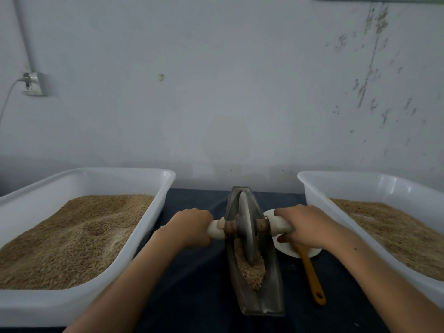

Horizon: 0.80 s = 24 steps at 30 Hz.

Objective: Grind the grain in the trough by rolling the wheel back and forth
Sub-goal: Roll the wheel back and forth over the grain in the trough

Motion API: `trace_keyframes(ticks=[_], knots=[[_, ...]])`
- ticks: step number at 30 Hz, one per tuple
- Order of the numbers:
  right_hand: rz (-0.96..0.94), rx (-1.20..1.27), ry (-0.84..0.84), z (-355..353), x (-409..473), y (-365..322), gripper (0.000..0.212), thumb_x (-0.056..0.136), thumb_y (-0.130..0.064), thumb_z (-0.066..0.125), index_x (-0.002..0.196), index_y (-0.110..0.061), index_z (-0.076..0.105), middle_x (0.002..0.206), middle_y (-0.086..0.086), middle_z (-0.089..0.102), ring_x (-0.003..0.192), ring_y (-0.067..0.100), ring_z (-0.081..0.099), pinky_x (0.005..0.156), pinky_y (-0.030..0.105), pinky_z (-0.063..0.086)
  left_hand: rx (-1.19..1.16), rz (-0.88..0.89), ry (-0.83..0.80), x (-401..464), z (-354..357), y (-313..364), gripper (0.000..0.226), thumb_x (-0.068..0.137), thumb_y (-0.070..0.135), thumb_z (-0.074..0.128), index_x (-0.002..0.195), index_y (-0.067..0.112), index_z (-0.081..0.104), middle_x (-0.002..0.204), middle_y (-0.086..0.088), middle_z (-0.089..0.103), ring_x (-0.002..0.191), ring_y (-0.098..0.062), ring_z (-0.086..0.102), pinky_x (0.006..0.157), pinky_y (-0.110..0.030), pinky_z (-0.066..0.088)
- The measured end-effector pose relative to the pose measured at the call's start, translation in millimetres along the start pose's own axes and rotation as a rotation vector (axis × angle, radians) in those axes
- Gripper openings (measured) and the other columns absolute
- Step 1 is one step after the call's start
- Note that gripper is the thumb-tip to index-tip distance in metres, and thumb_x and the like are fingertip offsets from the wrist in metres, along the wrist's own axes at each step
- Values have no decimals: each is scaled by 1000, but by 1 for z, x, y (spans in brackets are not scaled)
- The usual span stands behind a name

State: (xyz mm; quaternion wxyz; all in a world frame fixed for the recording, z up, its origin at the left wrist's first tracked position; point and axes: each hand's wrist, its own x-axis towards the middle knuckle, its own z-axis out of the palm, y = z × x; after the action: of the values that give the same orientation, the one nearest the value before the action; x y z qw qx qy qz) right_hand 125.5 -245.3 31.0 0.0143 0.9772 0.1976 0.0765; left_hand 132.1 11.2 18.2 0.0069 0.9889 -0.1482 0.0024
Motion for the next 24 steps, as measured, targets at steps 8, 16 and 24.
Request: trace_keyframes(ticks=[8,16,24], knots=[[42,71,-119,-1,-3,7,35,81,-60,62,78,-37,36,79,-14,49,78,10,51,58,25,35,94,-11,160,-1,2,6,26,84,31,62,107,21,55,103,1,63,93,-19,61,76,-30,45],[23,-21,232,22,3,6,26,89,-52,55,99,-32,42,101,-10,55,95,15,52,75,31,32,94,-62,474,2,16,13,18,91,32,54,103,22,47,100,7,62,89,-13,59,66,-24,34],[48,44,60,10,-1,4,25,85,-35,61,78,-39,37,82,-14,52,78,7,50,63,26,31,91,-84,253,-3,6,14,22,88,29,59,107,19,55,103,0,62,90,-16,59,72,-27,41]])
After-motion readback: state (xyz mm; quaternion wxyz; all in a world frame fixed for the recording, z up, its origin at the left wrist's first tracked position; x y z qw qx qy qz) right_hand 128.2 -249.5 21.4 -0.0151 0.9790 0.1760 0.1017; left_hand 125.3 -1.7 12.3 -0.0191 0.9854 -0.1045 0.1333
